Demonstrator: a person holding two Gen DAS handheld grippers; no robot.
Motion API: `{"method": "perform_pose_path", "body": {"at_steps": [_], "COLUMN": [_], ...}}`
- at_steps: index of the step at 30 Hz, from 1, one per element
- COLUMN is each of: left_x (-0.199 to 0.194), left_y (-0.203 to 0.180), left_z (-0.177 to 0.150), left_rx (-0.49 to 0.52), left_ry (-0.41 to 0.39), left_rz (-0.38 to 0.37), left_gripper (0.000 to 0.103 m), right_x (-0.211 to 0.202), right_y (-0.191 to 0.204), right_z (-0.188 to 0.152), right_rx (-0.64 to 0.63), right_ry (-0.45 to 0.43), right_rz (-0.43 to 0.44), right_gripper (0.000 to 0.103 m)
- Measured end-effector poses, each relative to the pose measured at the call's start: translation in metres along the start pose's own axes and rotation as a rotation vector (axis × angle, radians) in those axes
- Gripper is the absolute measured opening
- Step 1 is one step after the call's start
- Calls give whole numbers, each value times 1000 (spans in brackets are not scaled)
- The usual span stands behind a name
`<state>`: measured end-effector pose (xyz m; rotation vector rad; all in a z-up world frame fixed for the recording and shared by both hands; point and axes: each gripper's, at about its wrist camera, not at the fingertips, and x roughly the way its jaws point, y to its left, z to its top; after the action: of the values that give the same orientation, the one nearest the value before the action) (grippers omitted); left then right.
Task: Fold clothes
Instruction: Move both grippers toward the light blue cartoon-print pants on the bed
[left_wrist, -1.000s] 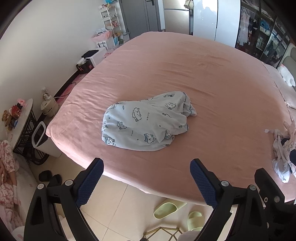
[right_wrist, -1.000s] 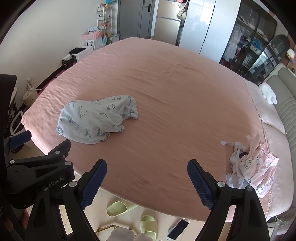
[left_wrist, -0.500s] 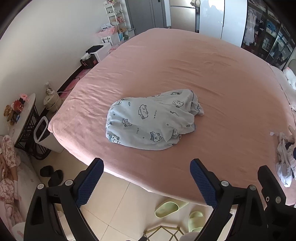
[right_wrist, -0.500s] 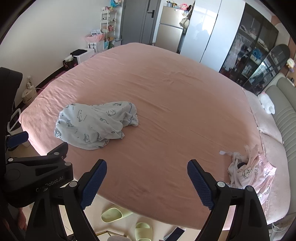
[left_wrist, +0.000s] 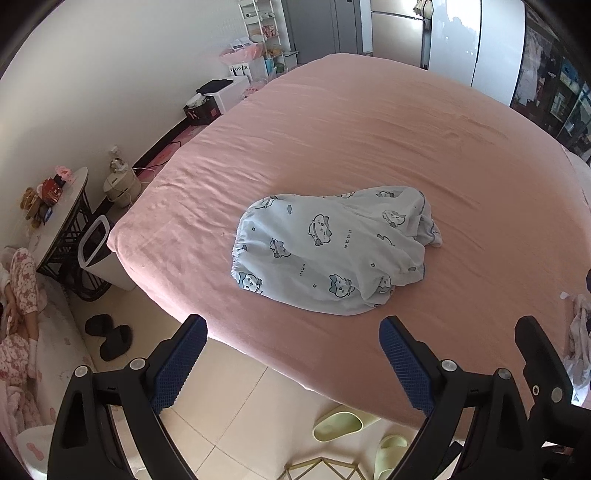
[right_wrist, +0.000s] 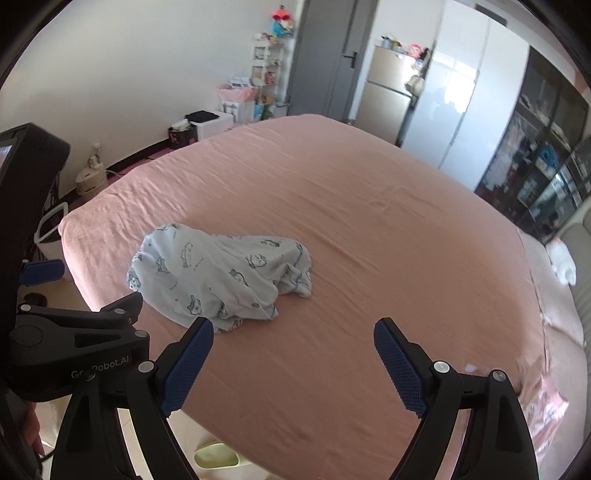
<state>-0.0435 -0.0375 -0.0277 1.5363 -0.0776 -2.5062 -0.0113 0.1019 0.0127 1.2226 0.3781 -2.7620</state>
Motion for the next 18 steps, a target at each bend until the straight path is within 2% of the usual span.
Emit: {"method": "perform_pose_path", "body": {"at_steps": [5, 8, 18], "left_x": [2, 5, 37], "left_y": [-2, 1, 6], "left_z": [6, 12, 29], "left_rx": [6, -4, -28], "left_ry": [-29, -42, -52], "left_rz": [29, 41, 56], "left_gripper": [95, 95, 95], "right_x": [6, 11, 65], "right_y": [9, 12, 17], "right_z": [8, 20, 45], "right_rx": [-132, -191, -245], "right_ry": [-60, -59, 44], "right_rz": [0, 12, 144], "right_gripper": [89, 89, 89]}}
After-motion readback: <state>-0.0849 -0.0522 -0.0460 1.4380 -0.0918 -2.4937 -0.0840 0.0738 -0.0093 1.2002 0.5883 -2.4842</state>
